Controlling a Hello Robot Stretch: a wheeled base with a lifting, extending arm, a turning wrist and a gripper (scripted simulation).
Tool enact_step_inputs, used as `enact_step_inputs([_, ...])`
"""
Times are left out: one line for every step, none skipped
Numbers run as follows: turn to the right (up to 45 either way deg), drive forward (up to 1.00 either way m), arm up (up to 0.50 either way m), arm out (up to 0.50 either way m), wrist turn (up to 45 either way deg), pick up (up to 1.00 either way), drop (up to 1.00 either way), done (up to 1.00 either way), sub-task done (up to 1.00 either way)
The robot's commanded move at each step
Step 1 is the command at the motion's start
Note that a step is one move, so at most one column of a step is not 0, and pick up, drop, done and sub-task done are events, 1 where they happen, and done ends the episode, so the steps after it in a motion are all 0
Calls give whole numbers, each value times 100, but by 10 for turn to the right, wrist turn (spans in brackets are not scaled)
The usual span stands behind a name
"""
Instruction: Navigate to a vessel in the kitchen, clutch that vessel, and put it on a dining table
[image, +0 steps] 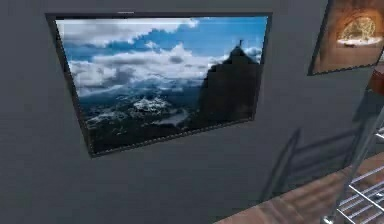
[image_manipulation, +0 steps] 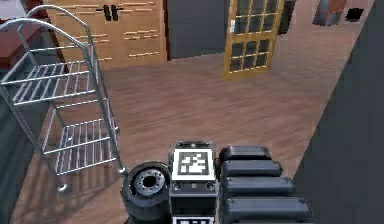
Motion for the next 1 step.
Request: enact_step_inputs([-450,0,0,0,0,0,0,0,0])
